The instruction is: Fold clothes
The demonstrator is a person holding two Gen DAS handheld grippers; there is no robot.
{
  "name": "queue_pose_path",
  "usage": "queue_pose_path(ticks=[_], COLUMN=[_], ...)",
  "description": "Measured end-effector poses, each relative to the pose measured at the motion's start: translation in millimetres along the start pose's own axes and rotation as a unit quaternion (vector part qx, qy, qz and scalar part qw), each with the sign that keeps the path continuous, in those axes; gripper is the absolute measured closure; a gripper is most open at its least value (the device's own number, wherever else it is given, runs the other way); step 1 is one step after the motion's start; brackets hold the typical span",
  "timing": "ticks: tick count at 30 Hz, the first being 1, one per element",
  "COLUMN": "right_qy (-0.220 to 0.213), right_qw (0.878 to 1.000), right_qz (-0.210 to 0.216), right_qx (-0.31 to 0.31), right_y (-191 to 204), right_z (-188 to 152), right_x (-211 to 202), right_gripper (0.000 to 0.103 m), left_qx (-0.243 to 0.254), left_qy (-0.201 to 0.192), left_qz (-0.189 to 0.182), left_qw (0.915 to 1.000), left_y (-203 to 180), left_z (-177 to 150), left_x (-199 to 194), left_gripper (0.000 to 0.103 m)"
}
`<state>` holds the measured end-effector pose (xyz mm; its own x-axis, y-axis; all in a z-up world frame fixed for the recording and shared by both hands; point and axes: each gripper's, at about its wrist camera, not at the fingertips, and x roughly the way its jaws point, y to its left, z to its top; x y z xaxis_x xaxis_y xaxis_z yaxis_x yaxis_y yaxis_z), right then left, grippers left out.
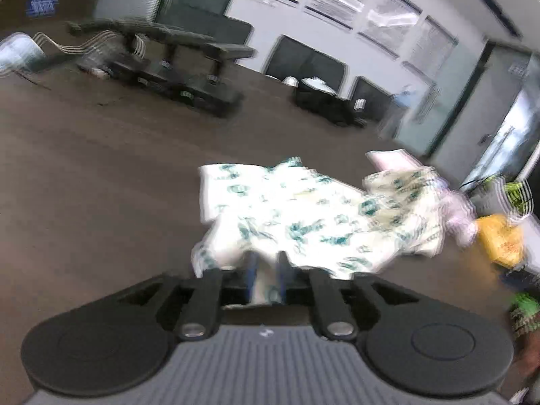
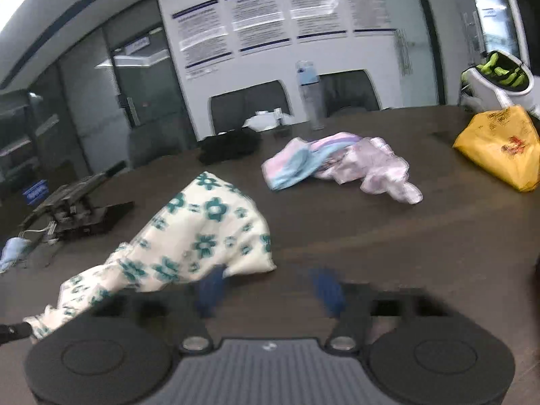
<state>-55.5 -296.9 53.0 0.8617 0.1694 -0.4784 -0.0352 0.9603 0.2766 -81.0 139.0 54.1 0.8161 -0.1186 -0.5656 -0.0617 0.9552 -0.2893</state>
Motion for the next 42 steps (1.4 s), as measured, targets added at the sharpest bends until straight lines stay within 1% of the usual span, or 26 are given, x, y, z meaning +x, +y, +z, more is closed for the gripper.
queue_pose_path(ticks=[1, 2, 6, 7, 8, 10, 11, 12, 13, 14, 16, 20, 22, 24, 25, 27, 28, 29, 31, 34, 36, 37, 39, 40, 41, 42], right_qy=[-0.004, -0.005, 0.017, 0.027, 0.036, 0.056, 0.066, 0.075, 0.086, 0.095, 0.055, -0.056, -0.029, 0.015, 0.023, 0.002, -0.012, -0.026, -0.03, 0.031, 0.086, 0.116, 0.155, 0.172, 0.177, 0.148], right_qw=[1.0, 1.0, 1.0, 0.999, 0.999, 0.998, 0.997, 0.996, 0.995, 0.994, 0.997, 0.995, 0.99, 0.986, 0.986, 0.99, 0.993, 0.996, 0.999, 0.998, 0.991, 0.985, 0.976, 0.971, 0.97, 0.979], right_qz=[0.014, 0.024, 0.012, 0.007, 0.001, -0.01, -0.016, -0.022, -0.029, -0.042, -0.047, -0.077, -0.133, -0.16, -0.162, -0.139, -0.118, -0.09, -0.035, 0.001, 0.006, -0.009, -0.046, -0.066, -0.077, -0.065], right_qx=[0.001, 0.003, -0.015, -0.018, -0.022, -0.028, -0.031, -0.034, -0.038, -0.038, -0.014, 0.043, 0.037, 0.039, 0.043, 0.036, 0.025, 0.007, -0.028, -0.059, -0.101, -0.124, -0.148, -0.154, -0.15, -0.123], right_y=[4, 7, 23, 29, 35, 47, 53, 59, 64, 65, 55, 9, -16, -37, -43, -38, -31, -21, 7, 53, 84, 97, 104, 104, 101, 90], right_z=[4, 13, 54, 58, 62, 71, 75, 79, 82, 82, 74, 18, -17, -36, -36, -20, -8, 5, 37, 82, 98, 100, 95, 92, 89, 90], right_x=[3, 8, 73, 88, 103, 133, 148, 163, 176, 180, 150, 24, -5, -22, -30, -40, -39, -31, 0, 83, 143, 170, 199, 212, 217, 198], right_gripper=[0.025, 0.024, 0.024, 0.025, 0.025, 0.028, 0.036, 0.051, 0.096, 0.099, 0.1, 0.103, 0.103, 0.098, 0.092, 0.07, 0.045, 0.026, 0.021, 0.022, 0.026, 0.028, 0.06, 0.097, 0.096, 0.096], left_qx=[0.011, 0.02, 0.042, 0.043, 0.047, 0.082, 0.112, 0.129, 0.142, 0.141, 0.132, 0.148, 0.16, 0.171, 0.171, 0.165, 0.156, 0.146, 0.113, 0.062, 0.059, 0.059, 0.062, 0.064, 0.068, 0.072], left_qy=[-0.013, -0.024, 0.019, 0.03, 0.037, 0.042, 0.041, 0.047, 0.055, 0.055, 0.049, 0.027, 0.022, 0.027, 0.03, 0.036, 0.036, 0.036, 0.046, 0.061, 0.058, 0.053, 0.048, 0.048, 0.05, 0.054], left_qz=[0.002, 0.002, 0.029, 0.036, 0.039, 0.043, 0.045, 0.047, 0.05, 0.044, 0.03, 0.022, 0.022, 0.024, 0.027, 0.038, 0.045, 0.051, 0.046, 0.035, 0.043, 0.046, 0.044, 0.043, 0.04, 0.037], left_qw=[0.9999, 0.9995, 0.9985, 0.998, 0.9974, 0.9948, 0.9918, 0.9894, 0.9871, 0.9875, 0.9896, 0.9884, 0.9866, 0.9845, 0.9845, 0.9849, 0.986, 0.9873, 0.9915, 0.9956, 0.9956, 0.9958, 0.996, 0.9959, 0.9956, 0.9953], left_y=[-3, -6, -12, -13, -16, -22, -28, -31, -34, -33, -30, -21, -19, -20, -20, -19, -17, -15, -7, 6, 5, 2, -3, -5, -6, -6], left_z=[5, 11, 24, 23, 20, 8, 3, -2, -6, -8, -12, -26, -29, -29, -28, -25, -24, -24, -23, -24, -25, -26, -27, -27, -27, -28], left_x=[2, 4, 41, 47, 53, 55, 56, 61, 66, 66, 63, 54, 49, 46, 45, 42, 38, 33, 27, 23, 20, 18, 17, 18, 19, 21], left_gripper=[0.03, 0.025, 0.025, 0.027, 0.042, 0.056, 0.059, 0.066, 0.092, 0.097, 0.098, 0.098, 0.098, 0.097, 0.092, 0.069, 0.051, 0.044, 0.043, 0.044, 0.043, 0.043, 0.043, 0.043, 0.043, 0.043])
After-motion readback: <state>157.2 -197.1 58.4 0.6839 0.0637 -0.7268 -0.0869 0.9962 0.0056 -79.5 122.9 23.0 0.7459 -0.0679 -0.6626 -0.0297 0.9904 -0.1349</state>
